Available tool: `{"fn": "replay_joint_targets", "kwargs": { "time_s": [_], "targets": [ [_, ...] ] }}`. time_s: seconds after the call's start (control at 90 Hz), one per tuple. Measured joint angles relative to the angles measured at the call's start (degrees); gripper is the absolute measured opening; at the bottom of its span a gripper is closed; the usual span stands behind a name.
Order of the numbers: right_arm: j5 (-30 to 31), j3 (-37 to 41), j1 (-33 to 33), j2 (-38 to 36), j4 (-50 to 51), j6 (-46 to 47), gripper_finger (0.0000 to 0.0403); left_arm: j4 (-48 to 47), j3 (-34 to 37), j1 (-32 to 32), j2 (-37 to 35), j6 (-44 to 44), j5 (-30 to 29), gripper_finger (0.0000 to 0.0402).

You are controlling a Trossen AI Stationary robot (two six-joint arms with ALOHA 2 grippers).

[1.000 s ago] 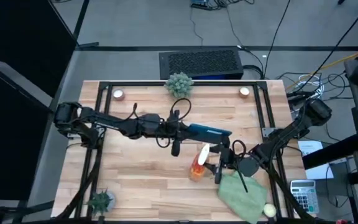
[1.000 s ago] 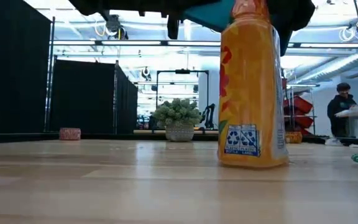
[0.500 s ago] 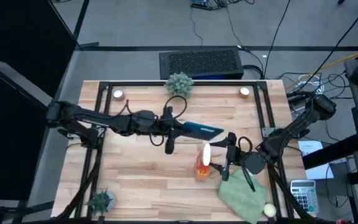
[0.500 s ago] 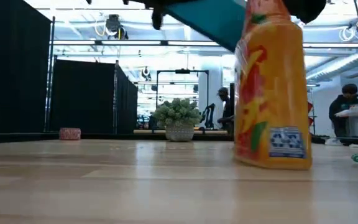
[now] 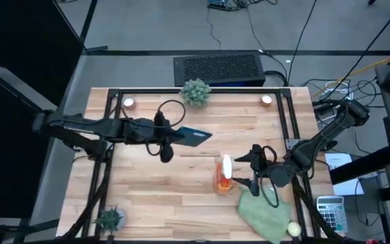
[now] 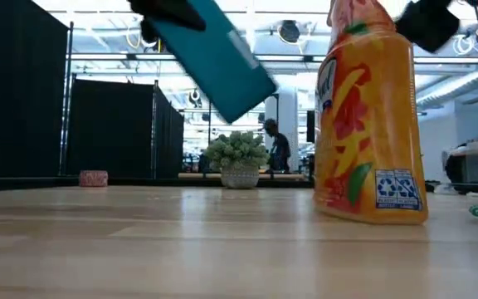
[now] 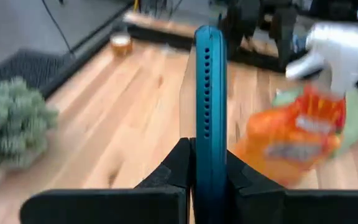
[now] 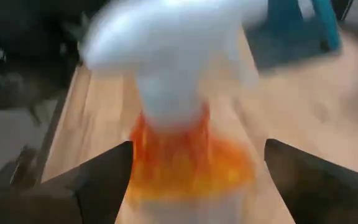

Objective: Apply microfiber cloth
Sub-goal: Wipe the back of the cellphone with a microfiber cloth

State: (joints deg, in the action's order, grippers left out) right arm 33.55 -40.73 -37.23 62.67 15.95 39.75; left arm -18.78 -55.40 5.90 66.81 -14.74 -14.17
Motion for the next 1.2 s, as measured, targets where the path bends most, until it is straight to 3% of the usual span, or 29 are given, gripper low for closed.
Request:
{"fn": "replay_joint_targets", "kwargs": {
  "time_s": [0.078,0.222,0.289,0.422,0.522,0.856,1.2],
  "targets": [
    [-6.4,0.0,0.04,-0.54,4.46,7.87,0.0345,-2.15,0.01,0.8,0.09,-1.58,0.03,0.0009],
    [-23.82,0.0,-1.57,-0.17,7.55,25.1,0.0341,-2.3,1.69,3.93,0.21,-5.76,2.06,0.0009],
    [-27.53,0.0,-3.75,0.97,5.84,31.79,0.0338,-2.57,2.41,6.18,0.36,-7.68,2.58,0.0009],
    [-28.15,-0.39,-8.59,4.79,-1.65,38.77,0.0337,-1.06,3.29,11.09,1.65,-11.6,2.05,0.0009],
    [-26.17,-4.75,-12.19,9.85,0.16,40.57,0.0337,1.81,4.06,14.8,3.56,-14.15,1.54,0.0009],
    [-26.52,-28.24,-14.93,30.15,36.86,40.13,0.0336,13.11,4.33,22.42,14.72,-20.37,0.2,0.0009],
    [-32.43,-28.85,-16.39,44.21,36.98,43.64,0.0327,23.09,4.31,27.6,21.86,-25.27,-2.21,0.0009]
  ]
}}
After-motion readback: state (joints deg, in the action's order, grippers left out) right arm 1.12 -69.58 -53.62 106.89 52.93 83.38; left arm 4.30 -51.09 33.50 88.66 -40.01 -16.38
